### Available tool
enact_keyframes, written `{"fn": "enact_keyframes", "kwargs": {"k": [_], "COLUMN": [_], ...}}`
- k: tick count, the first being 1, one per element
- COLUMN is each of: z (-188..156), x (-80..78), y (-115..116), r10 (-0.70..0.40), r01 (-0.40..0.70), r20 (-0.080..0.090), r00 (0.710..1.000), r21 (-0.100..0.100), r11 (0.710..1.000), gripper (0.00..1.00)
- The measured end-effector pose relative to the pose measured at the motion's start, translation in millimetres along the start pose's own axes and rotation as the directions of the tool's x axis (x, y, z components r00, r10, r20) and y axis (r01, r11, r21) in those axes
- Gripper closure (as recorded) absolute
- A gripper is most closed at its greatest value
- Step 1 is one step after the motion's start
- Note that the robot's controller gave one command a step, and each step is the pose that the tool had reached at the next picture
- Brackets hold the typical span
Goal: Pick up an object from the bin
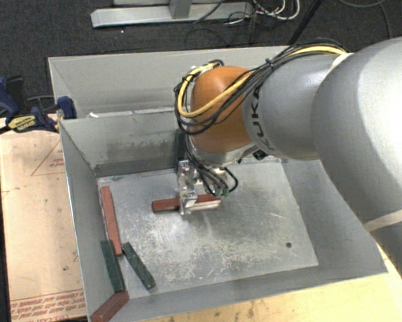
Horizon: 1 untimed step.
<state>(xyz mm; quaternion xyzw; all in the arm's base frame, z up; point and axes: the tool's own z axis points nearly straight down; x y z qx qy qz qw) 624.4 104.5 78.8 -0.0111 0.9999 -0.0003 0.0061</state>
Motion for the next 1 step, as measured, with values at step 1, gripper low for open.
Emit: {"fn": "enact_keyframes", "kwargs": {"k": [1], "z": [-204.2], "x": [-12.8], "y": [8.1], "r10": [0.002], "r01": [-0.002], "r20": [-0.008], "r00": [1.000], "r21": [-0.002], "r11": [1.000], "gripper": [1.00]}}
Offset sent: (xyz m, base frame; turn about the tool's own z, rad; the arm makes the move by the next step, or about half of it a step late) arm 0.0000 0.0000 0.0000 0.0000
